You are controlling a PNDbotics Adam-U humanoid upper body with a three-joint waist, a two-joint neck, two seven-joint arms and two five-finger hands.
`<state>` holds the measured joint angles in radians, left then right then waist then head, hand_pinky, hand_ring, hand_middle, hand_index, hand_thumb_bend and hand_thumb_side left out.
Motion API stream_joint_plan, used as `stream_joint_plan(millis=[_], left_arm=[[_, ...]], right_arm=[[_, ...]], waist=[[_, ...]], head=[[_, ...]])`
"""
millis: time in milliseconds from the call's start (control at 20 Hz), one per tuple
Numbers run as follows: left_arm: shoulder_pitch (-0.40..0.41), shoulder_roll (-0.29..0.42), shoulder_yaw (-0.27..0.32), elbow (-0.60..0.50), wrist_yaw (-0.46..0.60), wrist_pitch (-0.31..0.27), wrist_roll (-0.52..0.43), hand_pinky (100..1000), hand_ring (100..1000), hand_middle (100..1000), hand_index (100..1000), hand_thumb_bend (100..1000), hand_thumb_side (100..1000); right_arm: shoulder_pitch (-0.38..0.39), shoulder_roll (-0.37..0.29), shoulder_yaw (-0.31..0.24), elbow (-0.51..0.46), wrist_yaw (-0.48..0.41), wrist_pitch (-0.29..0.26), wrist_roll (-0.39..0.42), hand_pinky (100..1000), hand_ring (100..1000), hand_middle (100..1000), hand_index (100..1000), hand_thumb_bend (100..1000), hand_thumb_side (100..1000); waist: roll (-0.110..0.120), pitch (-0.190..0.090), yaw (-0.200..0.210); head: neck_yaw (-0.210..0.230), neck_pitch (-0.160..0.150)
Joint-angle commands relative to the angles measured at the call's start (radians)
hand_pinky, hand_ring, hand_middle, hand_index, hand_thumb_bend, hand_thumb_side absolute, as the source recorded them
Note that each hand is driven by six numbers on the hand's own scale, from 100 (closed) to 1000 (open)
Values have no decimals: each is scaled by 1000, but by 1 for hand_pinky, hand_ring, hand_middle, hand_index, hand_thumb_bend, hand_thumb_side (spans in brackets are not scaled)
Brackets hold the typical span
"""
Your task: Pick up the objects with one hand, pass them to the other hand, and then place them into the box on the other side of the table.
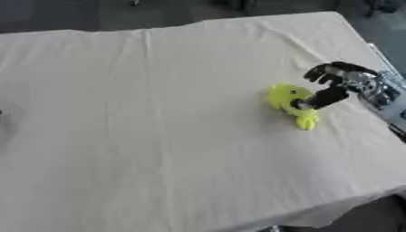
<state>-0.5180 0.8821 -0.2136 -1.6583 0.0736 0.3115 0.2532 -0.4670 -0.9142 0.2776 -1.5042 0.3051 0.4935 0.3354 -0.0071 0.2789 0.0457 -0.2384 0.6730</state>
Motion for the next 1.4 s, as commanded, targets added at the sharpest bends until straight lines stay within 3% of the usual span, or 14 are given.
stream_joint_plan(millis=[50, 300, 450, 600, 1000, 1400], left_arm=[[-9, 27, 9, -8, -5, -2, 7, 896, 741, 835, 827, 100, 731], [-6, 24, 7, -9, -3, -1, 7, 895, 740, 834, 825, 100, 732], [-4, 25, 6, -8, -6, -1, 5, 895, 741, 834, 824, 100, 730], [-2, 25, 6, -6, -6, 0, 4, 895, 740, 833, 822, 100, 732], [0, 23, 5, -5, -8, -2, 4, 891, 737, 829, 813, 100, 726], [-1, 25, 2, -4, -9, -3, 3, 890, 735, 826, 808, 100, 723]], right_arm=[[-7, -19, -17, 14, 24, -4, -1, 887, 895, 838, 880, 459, 339], [-22, -5, -7, 19, 52, -9, 11, 881, 882, 824, 872, 456, 338], [-27, -3, -4, 16, 64, -17, 27, 876, 855, 748, 835, 444, 310], [-31, -2, -4, 14, 61, -22, 42, 860, 808, 637, 775, 412, 180], [-45, 4, -4, 21, -12, 3, 42, 822, 700, 530, 700, 438, 298], [-55, 4, -24, 9, -108, 10, -22, 785, 624, 462, 614, 411, 202]], waist=[[4, -13, -1], [7, -13, 0], [7, -13, 1], [7, -13, 2], [8, -11, 4], [6, -13, 4]], head=[[8, -19], [8, -25], [8, -22], [7, -22], [9, -19], [13, -16]])
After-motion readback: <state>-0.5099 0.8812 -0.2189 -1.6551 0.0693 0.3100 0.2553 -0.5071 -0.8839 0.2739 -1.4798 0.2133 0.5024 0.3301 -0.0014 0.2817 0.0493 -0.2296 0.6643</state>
